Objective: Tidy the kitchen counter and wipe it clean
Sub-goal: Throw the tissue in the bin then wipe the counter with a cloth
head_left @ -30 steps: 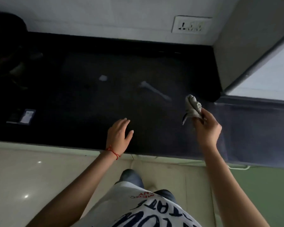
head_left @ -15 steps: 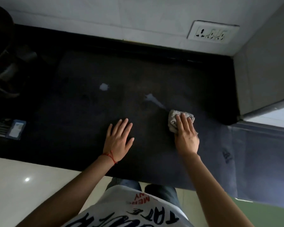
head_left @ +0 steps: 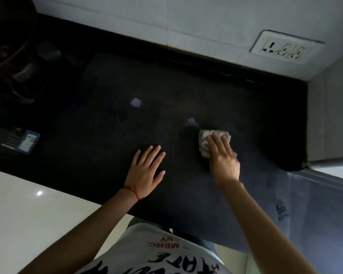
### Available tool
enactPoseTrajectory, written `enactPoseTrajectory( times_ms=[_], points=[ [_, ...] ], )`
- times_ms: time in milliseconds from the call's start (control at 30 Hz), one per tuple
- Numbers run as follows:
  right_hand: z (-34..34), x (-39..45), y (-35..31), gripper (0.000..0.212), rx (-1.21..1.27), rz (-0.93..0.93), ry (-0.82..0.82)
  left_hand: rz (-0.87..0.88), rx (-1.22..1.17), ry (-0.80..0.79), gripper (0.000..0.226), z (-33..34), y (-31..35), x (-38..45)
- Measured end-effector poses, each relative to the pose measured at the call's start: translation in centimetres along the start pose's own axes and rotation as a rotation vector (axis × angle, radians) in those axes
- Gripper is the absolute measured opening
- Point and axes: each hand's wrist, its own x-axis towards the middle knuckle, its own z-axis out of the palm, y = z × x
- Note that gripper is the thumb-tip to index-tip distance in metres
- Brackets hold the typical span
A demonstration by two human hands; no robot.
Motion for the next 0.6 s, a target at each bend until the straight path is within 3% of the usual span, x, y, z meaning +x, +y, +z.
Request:
enactPoseTrajectory(
  times_ms=[100, 233, 333, 500, 600],
  points=[
    [0.2, 3.5, -0.9, 0.059, 0.063, 0.190, -0.028, 0.001, 0.005, -0.002, 0.054, 0.0, 0.0, 0.1],
    [2.4, -2.0, -3.1, 0.058, 0.035, -0.007, 0.132, -0.002, -0.025, 0.017, 0.054, 0.2, -0.1, 0.0],
    [2.1, -1.6, -3.1, 0.053, 0.071, -0.063, 0.079, -0.002, -0.029, 0.019, 0.054, 0.2, 0.0, 0.0],
    [0.4, 8.4, -3.5, 0.059, 0.074, 0.079, -0.041, 0.012, -0.022, 0.029, 0.054, 0.3, -0.1, 0.1],
    [1.6, 5.8, -5.2, 0.057, 0.073, 0.026, 0.089, 0.012, -0.012, 0.021, 0.055, 0.2, -0.2, 0.2]
  ],
)
